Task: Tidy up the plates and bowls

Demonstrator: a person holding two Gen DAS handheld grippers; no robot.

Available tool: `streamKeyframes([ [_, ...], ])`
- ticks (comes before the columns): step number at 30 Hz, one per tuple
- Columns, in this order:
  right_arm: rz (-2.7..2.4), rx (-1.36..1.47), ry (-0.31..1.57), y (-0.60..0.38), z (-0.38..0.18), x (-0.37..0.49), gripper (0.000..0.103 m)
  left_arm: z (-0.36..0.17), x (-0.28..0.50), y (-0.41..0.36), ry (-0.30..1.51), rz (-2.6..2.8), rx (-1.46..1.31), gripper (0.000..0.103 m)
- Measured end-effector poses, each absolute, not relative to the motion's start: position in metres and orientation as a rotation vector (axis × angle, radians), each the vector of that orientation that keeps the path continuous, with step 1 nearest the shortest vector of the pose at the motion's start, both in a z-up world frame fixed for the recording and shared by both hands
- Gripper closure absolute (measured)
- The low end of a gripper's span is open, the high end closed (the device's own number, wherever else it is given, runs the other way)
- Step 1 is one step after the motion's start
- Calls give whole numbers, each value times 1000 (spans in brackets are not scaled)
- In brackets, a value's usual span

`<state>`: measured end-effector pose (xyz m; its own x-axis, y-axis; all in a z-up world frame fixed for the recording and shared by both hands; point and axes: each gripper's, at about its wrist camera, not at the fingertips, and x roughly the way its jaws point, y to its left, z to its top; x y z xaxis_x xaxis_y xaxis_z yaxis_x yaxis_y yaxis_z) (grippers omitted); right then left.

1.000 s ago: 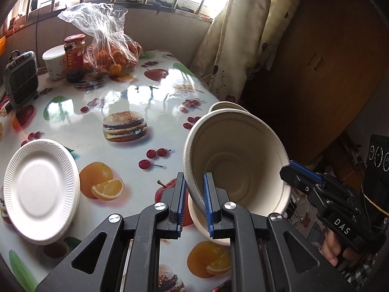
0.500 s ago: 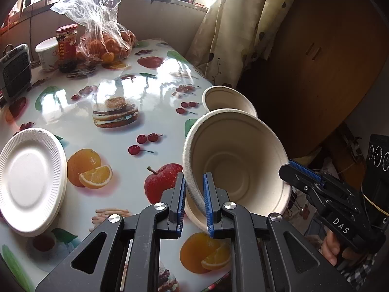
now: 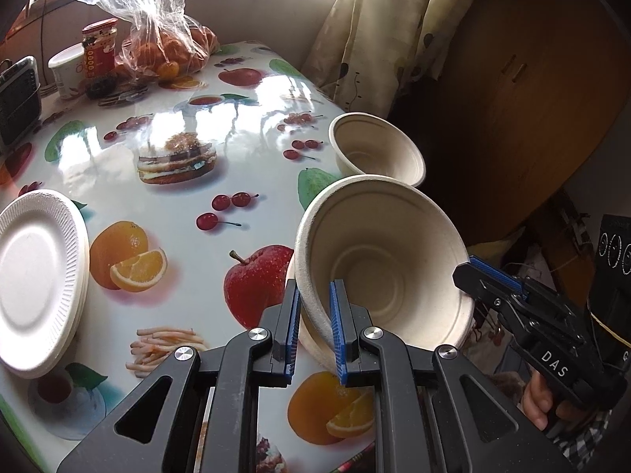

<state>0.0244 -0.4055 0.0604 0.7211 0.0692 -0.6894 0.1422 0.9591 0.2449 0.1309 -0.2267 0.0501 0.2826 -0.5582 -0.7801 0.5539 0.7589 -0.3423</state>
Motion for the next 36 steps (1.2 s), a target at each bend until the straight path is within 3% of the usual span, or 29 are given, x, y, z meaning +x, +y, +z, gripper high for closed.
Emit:
streamKeyframes([
  [36,-62,286,812,-405,35,30,85,32,134,-238,1073,-703,51,89],
])
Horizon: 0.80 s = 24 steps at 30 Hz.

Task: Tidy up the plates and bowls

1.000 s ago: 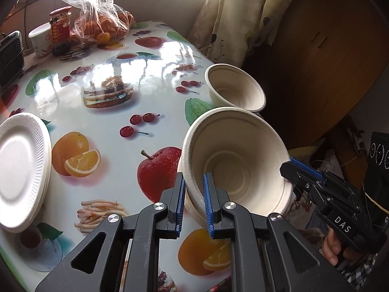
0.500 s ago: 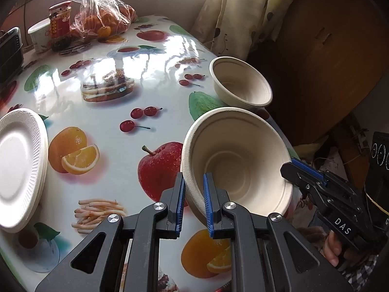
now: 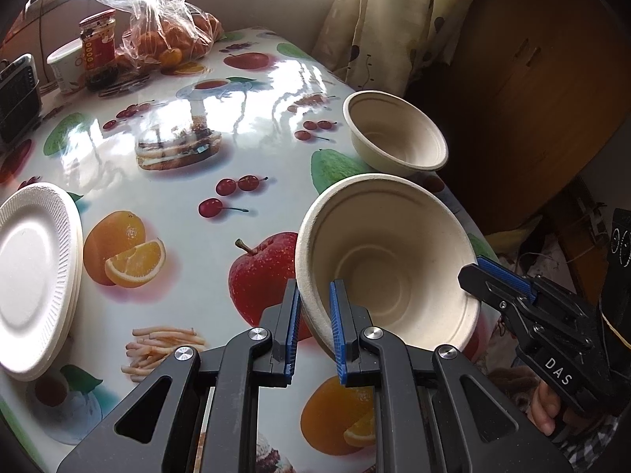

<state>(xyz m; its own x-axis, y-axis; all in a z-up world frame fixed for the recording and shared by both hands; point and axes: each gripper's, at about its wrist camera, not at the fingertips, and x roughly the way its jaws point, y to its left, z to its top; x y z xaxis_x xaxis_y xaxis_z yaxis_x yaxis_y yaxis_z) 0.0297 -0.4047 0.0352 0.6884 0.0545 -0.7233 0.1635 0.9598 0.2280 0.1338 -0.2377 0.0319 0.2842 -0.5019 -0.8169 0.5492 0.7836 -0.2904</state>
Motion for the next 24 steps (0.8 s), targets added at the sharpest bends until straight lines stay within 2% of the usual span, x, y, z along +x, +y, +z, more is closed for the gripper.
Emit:
streamKeyframes([
  [24,-68,282,816,-405,33,29,85,30,134,-240,1082,-693,63,86],
])
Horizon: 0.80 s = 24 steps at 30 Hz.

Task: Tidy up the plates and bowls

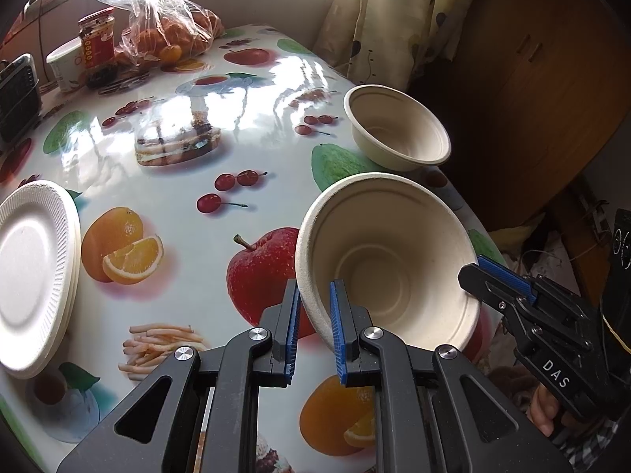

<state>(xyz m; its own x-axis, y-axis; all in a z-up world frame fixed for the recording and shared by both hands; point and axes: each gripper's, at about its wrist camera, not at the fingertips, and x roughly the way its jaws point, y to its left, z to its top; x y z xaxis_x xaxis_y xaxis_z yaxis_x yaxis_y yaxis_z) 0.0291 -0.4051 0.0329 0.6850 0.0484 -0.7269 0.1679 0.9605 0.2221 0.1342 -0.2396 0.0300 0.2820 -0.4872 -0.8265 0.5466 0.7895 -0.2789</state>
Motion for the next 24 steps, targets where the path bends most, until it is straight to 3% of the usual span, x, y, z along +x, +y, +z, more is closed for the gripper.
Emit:
streamKeyframes([
  [11,-69,281,816,-406,32,29,85,29,134,-240,1083,-689,66,86],
  [17,-64,281,817,-405,32,29,85,29,133,-243,1085,-695,72,77],
  [24,-64,282,815,-405,32,29,85,29,131,-244,1086,-692,75,76],
])
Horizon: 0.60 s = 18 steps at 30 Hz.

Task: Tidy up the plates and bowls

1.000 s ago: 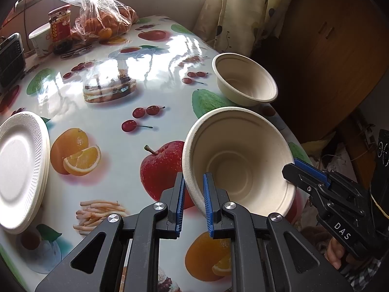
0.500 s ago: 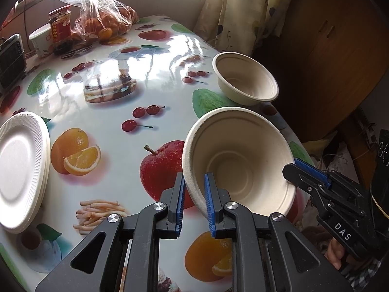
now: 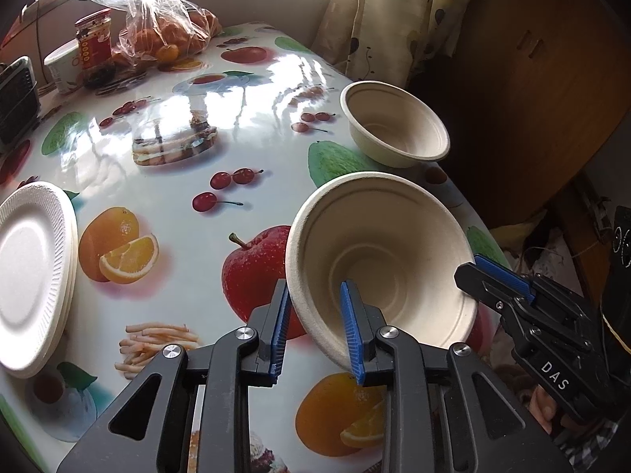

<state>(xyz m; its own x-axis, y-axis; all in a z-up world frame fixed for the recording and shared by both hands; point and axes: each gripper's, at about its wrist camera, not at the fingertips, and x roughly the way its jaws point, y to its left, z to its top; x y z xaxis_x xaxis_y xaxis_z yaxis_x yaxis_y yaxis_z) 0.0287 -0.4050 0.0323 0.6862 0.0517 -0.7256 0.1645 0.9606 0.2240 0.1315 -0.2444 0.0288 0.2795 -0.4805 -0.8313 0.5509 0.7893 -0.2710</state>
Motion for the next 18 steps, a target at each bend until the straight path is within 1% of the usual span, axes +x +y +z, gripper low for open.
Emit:
streamKeyframes([
  [11,-65,281,816,-405,32,29,84,28,132,-246,1088,-691,79,76],
  [16,-64,281,814,-405,31,29,80,28,132,-245,1087,-691,80,75],
  [17,-64,282,814,-405,32,28,80,28,132,-246,1088,-690,80,75],
  [18,-63,282,814,-405,32,28,79,28,132,-246,1086,-689,81,71],
])
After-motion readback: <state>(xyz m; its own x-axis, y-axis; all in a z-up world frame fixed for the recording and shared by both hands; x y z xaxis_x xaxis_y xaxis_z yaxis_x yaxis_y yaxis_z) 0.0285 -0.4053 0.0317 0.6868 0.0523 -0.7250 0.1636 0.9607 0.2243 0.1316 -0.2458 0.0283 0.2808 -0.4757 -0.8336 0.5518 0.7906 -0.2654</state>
